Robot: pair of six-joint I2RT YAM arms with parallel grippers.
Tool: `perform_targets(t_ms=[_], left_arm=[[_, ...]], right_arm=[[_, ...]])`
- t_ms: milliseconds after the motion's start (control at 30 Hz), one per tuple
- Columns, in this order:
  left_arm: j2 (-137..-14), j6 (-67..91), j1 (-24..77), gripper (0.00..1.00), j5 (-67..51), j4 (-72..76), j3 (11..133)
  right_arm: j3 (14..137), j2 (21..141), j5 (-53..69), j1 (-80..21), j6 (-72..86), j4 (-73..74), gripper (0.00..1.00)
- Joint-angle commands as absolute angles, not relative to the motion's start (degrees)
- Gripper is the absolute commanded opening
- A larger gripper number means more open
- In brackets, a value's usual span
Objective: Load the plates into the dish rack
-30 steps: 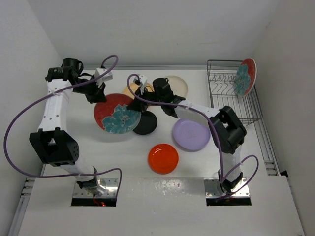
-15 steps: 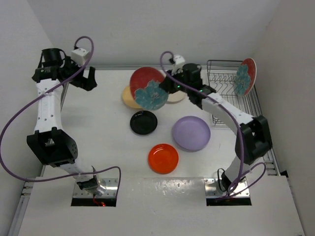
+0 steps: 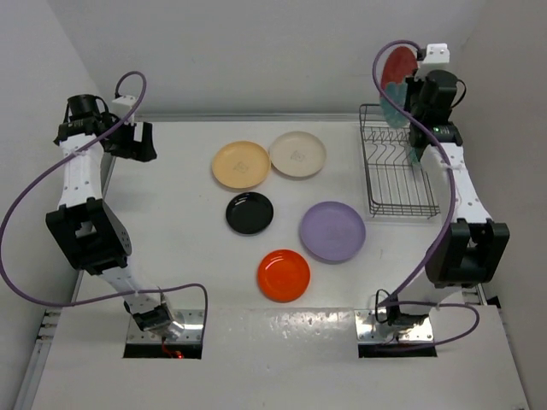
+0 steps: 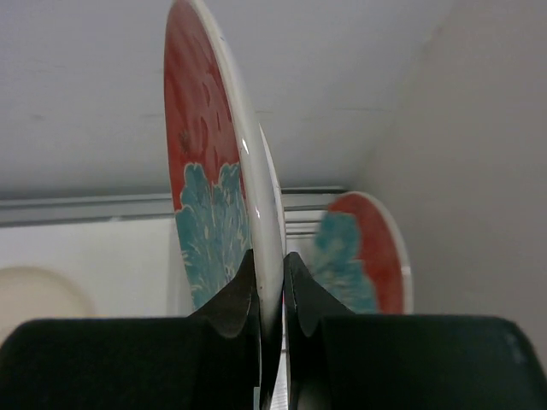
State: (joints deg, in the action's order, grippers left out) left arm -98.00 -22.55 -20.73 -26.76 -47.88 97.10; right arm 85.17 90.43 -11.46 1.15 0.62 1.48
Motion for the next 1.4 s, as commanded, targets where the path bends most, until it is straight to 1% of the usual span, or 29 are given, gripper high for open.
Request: perform_targets(t_ms=[0,167,300,433,567,900,1133,1367], left_arm=[[-99.6,-20.8,-21.1,1.0,-27.6,-46.9,98.0],[-101.3,-20.8,-21.1,1.0,-25.9,-47.5,98.5],[-102.6,-21.4,-21.1,1.0,-25.4,-48.1,98.5],[-104.8,-21.4,-21.1,1.0,-24.9,-49.8,99.8],[-105.4,-21.4,-21.1,1.0,-24.9,-49.8,99.8],[-106.6,-21.4,-21.1,1.0,-25.9,-50.4,100.5],[-106.6,-21.9,-21.1,1.0,-25.3,-51.5,100.5],[-106.6,-22.4,-20.6,1.0,-25.3,-52.6,100.5]], right_arm=[[89.8,92.9,-17.7,3.4,-7.8,-12.3,0.0],[91.0,96.9,-16.6,5.9,-14.9,-14.4,0.0],[91.8,100.7,-18.0,6.9,-18.3,-15.7,0.0],[91.6,102.0,-20.6,7.0,-20.9,-18.4,0.0],[90.4,101.4,-20.8,7.8,-19.3,-20.0,0.0],[92.3,99.0,-21.1,10.5,-17.8,-20.0,0.0],[87.5,98.6,-19.9,12.0,-17.7,-20.2,0.0],[82.6,99.9,-17.3,12.8,-12.9,-19.5,0.0]])
